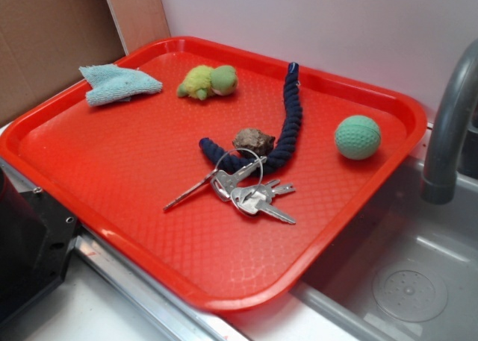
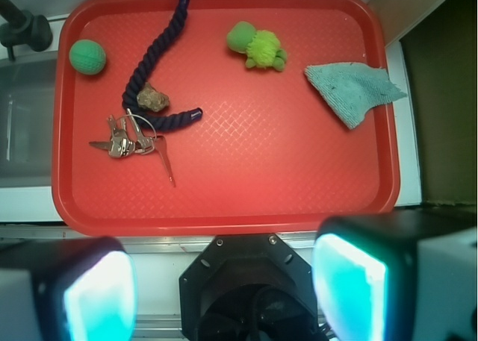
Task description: Grab the blue cloth.
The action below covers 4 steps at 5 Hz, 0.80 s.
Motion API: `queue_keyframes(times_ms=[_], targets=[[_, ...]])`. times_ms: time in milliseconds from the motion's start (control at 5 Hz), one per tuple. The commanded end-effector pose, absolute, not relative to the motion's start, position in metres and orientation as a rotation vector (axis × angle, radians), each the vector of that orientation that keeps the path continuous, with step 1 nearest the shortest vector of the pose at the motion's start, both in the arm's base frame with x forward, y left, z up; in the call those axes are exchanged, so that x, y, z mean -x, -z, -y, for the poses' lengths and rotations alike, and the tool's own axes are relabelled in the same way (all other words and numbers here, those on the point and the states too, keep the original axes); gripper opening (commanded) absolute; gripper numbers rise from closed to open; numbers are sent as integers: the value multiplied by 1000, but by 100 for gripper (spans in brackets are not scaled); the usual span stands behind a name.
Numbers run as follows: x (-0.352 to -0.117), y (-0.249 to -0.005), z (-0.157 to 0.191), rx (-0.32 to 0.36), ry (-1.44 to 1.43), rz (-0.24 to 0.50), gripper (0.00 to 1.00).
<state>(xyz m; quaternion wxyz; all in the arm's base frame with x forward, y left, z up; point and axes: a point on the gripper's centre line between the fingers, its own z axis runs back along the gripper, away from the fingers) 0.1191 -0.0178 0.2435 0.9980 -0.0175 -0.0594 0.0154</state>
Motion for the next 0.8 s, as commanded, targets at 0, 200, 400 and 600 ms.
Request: queue_keyframes(times_ms=[0, 200, 400, 600], targets=[[-119, -244, 18, 35, -31, 119, 100], [-143, -196, -29, -51, -137, 88, 100], [-170, -170, -62, -72, -33, 128, 100], [-203, -139, -85, -77, 215, 209, 100]])
